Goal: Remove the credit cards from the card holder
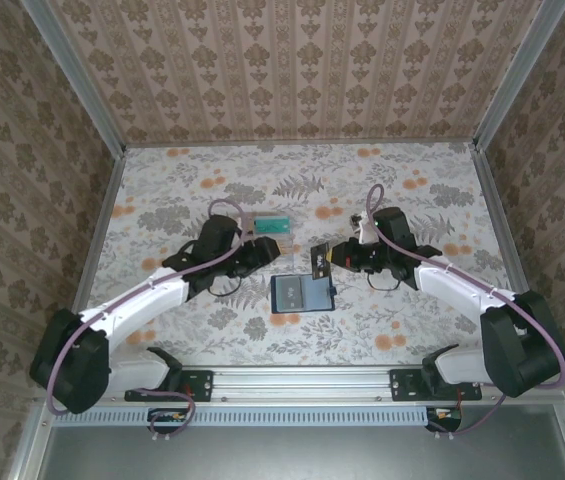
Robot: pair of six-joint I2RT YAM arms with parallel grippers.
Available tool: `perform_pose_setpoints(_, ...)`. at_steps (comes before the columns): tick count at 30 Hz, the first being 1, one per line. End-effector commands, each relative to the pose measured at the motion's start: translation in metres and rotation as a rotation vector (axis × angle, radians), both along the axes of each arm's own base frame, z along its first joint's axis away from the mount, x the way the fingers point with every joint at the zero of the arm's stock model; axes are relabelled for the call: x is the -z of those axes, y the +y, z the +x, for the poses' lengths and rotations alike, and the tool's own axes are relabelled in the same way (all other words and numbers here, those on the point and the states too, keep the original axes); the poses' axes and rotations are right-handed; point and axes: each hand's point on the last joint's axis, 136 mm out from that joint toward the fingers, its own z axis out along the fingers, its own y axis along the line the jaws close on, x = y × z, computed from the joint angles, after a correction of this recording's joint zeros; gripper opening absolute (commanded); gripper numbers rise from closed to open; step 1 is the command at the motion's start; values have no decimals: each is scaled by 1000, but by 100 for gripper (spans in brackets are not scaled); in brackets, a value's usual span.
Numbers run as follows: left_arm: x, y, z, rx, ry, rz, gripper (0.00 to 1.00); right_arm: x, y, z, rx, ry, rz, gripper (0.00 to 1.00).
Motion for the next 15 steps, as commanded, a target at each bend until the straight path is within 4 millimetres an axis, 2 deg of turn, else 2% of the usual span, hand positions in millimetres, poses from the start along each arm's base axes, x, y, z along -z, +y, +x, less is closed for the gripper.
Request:
perform_pose_setpoints(1, -32, -4, 6, 19, -45, -158, 62, -41, 12, 15, -5, -79, 115, 0)
perform_pose_setpoints(9, -58, -4, 18, 39, -81, -311, 51, -79, 32, 30, -32, -150, 262, 0)
perform_pose_setpoints(13, -65, -12, 19, 79, -80, -356, 47, -89, 44, 30, -61, -169, 293, 0)
perform_pose_setpoints(15, -63, -13, 20, 79, -76, -355, 46, -81, 49, 33, -66, -148, 284, 0)
